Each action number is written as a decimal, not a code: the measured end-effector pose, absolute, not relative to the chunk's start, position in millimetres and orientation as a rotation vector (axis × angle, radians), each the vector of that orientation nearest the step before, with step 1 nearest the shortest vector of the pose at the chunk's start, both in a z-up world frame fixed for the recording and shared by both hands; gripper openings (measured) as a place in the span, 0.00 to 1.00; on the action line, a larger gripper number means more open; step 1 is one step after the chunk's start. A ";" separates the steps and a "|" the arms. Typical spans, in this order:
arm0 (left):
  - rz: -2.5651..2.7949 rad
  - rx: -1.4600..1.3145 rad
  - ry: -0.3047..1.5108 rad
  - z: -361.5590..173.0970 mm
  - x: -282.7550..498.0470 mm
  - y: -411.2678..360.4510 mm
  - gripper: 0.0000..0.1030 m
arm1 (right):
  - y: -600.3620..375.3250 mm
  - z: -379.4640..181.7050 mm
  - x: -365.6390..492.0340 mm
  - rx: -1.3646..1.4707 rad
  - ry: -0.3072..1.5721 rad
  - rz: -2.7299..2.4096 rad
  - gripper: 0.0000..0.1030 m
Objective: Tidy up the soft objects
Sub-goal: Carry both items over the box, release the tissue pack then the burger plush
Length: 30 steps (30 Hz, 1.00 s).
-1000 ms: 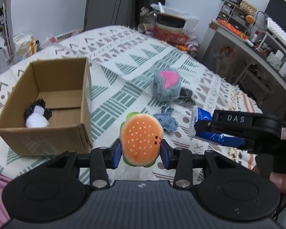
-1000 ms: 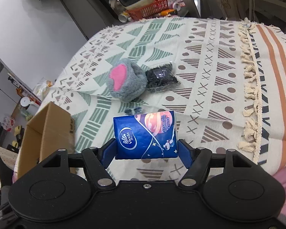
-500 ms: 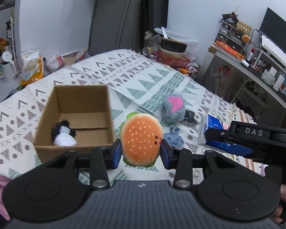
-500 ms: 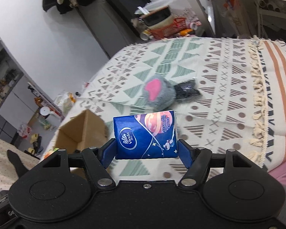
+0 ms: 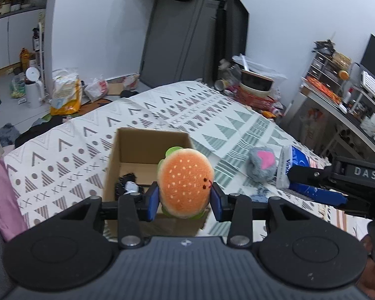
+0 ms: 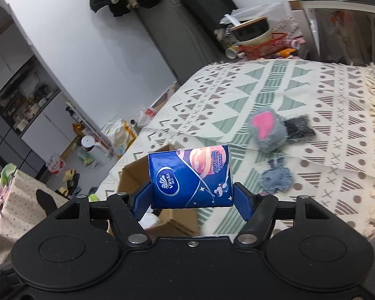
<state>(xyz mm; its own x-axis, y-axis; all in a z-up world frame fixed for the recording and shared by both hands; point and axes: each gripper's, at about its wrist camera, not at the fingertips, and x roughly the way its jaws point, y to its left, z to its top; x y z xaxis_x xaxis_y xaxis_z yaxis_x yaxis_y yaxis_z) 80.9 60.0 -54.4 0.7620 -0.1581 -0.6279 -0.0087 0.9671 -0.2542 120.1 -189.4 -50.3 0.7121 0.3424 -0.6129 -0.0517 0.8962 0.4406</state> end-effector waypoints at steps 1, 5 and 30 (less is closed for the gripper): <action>-0.076 -0.255 0.702 -55.1 82.7 64.4 0.40 | -185.2 -50.0 121.6 0.409 0.753 0.231 0.65; -0.059 -0.271 0.705 -57.9 90.8 77.4 0.40 | -170.7 -49.2 129.4 0.402 0.763 0.256 0.65; 0.005 -0.390 0.743 -96.0 137.9 134.7 0.40 | -84.7 -101.7 180.1 0.293 0.944 0.354 0.69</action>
